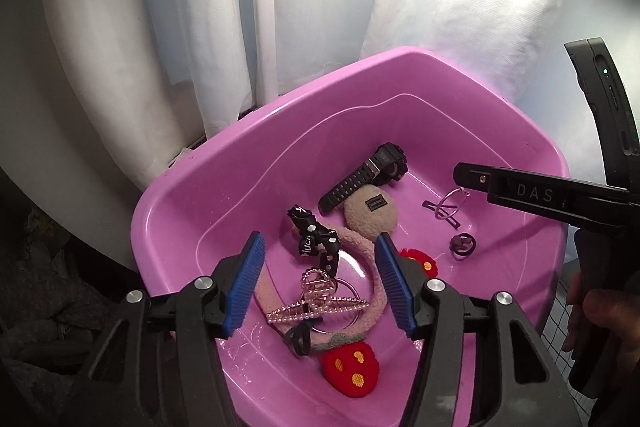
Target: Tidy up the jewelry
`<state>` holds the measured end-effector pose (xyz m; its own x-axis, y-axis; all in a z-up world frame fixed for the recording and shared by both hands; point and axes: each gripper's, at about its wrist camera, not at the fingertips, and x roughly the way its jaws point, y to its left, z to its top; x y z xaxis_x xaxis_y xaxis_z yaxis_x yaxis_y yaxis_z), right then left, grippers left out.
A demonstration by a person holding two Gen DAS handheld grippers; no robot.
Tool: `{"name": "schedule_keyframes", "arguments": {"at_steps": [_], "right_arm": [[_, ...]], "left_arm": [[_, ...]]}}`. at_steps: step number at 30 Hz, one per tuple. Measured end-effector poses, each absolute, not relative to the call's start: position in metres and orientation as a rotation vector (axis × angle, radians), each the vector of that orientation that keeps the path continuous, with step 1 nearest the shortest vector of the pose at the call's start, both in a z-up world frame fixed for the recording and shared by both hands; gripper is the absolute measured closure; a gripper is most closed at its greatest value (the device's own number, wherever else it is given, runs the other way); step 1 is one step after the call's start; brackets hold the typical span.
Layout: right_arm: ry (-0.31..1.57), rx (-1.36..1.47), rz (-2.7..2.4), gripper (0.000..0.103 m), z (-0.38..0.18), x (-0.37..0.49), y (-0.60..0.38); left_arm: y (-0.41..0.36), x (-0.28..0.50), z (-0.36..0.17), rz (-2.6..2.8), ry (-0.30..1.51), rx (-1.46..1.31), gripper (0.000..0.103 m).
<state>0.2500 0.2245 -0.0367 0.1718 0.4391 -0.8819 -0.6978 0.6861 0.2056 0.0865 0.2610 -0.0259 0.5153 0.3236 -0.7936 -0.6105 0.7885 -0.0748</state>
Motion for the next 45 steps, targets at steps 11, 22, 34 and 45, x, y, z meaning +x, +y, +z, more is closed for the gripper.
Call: {"name": "schedule_keyframes", "arguments": {"at_steps": [11, 22, 34, 45], "right_arm": [[1.110, -0.259, 0.818, 0.040, -0.027, 0.240, 0.219], [1.094, -0.260, 0.815, 0.040, -0.027, 0.234, 0.214], [1.069, -0.280, 0.814, 0.040, -0.027, 0.230, 0.213], [1.063, -0.284, 0.816, 0.040, -0.026, 0.228, 0.214]], "left_arm": [[0.262, 0.077, -0.014, 0.601, 0.841, -0.368, 0.019], [0.263, 0.072, -0.008, 0.629, 0.846, -0.347, 0.015], [0.264, 0.070, -0.006, 0.638, 0.846, -0.350, 0.015], [0.264, 0.069, -0.007, 0.642, 0.845, -0.354, 0.015]]}}
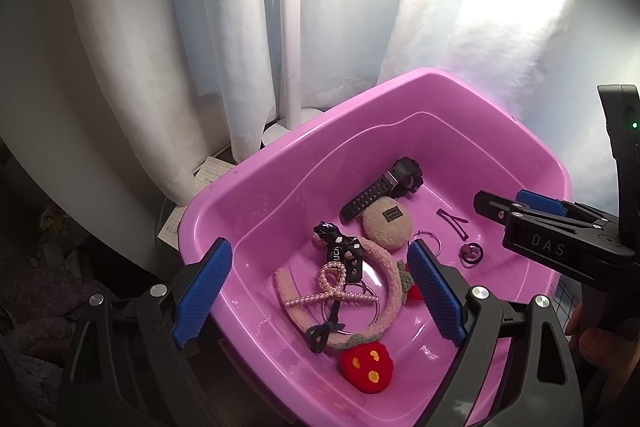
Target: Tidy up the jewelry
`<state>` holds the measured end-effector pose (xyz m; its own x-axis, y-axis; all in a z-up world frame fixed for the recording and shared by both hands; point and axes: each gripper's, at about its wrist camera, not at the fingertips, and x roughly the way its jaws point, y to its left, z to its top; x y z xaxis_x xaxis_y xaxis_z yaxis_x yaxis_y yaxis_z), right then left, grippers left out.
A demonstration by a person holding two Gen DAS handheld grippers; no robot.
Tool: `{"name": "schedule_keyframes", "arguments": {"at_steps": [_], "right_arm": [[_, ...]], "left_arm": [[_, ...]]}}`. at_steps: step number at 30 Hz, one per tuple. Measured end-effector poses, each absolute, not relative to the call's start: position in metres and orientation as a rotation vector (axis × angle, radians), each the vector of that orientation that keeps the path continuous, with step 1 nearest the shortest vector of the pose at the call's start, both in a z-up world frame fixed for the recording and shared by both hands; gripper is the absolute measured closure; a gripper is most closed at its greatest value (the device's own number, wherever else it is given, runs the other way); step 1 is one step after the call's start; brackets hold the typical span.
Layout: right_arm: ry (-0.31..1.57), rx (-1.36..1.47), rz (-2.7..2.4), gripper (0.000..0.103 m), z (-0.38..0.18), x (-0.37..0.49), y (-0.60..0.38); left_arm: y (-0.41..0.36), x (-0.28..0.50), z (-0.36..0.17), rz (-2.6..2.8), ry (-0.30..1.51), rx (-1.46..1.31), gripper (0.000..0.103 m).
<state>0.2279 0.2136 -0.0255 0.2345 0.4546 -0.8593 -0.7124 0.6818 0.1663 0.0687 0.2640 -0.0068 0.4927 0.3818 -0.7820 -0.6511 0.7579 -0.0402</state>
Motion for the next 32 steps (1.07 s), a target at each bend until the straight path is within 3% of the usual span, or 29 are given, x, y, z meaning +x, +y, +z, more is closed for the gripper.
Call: {"name": "schedule_keyframes", "arguments": {"at_steps": [32], "right_arm": [[1.060, -0.296, 0.806, 0.040, -0.0298, 0.2229, 0.2130]], "left_arm": [[0.2701, 0.0654, -0.0088, 0.641, 0.860, -0.389, 0.014]]}}
